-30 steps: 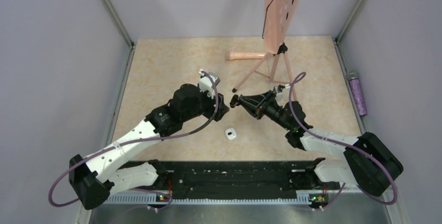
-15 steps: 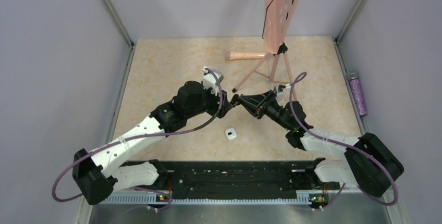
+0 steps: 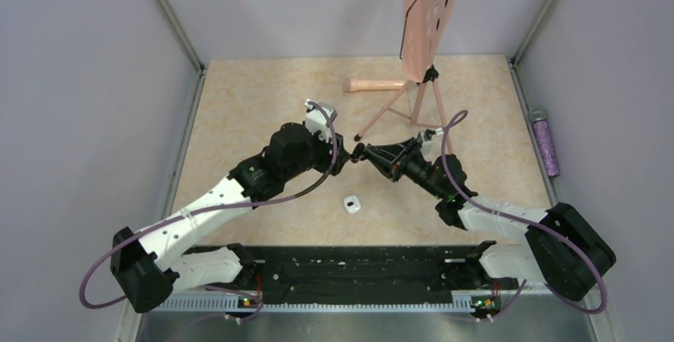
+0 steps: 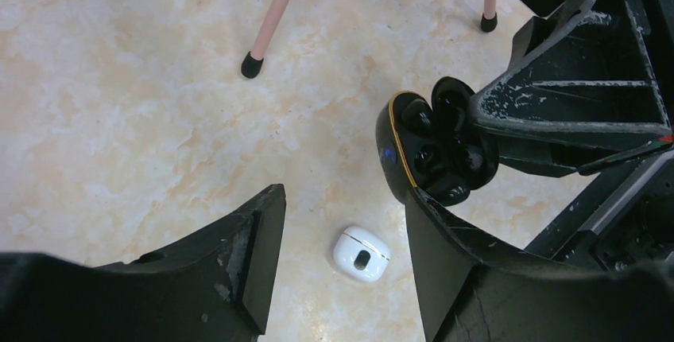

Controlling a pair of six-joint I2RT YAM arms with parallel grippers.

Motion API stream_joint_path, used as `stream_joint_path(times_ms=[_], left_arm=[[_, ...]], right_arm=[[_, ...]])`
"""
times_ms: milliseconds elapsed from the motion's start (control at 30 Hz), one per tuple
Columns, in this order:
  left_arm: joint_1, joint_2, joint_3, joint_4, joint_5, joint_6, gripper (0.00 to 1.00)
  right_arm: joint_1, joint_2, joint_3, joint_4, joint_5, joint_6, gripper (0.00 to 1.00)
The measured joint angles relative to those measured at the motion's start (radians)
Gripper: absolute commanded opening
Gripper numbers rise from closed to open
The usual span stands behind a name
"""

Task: Insert the wireless bluetooth earbuds into the charging case
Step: Adjust the left earbud in the left side groove of the charging case.

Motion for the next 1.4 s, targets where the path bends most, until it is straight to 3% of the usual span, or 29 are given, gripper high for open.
stream_joint_path(times_ms=[567,700,833,967,1167,1400], left_arm=[[0.002,0.000,0.005,0.017,-0.095,-0.027,0.60],[0.003,0.014,0.075,-0.088,-0.193,-0.089,0.60],[0.006,0.045,0.197,-0.224,-0.276,-0.180,0.71],[0.007,0.043,0.258,-0.317,-0.290,-0.283,0.73],[0.008,0.054,0.272,-0.431,-0.099,-0.472,0.68],[0.008,0.065,0.198,-0.426,0.130,-0.723,0.60]], right_arm=[[0.000,0.000,0.000,0.004,-0.025,0.000,0.00],[0.000,-0.010,-0.002,-0.004,-0.024,-0.003,0.00],[0.000,-0.045,-0.002,-0.048,-0.022,-0.028,0.00],[0.000,-0.082,0.014,-0.174,-0.012,-0.120,0.00],[0.000,-0.101,0.050,-0.280,0.013,-0.292,0.00],[0.000,-0.100,0.050,-0.285,0.040,-0.371,0.00]])
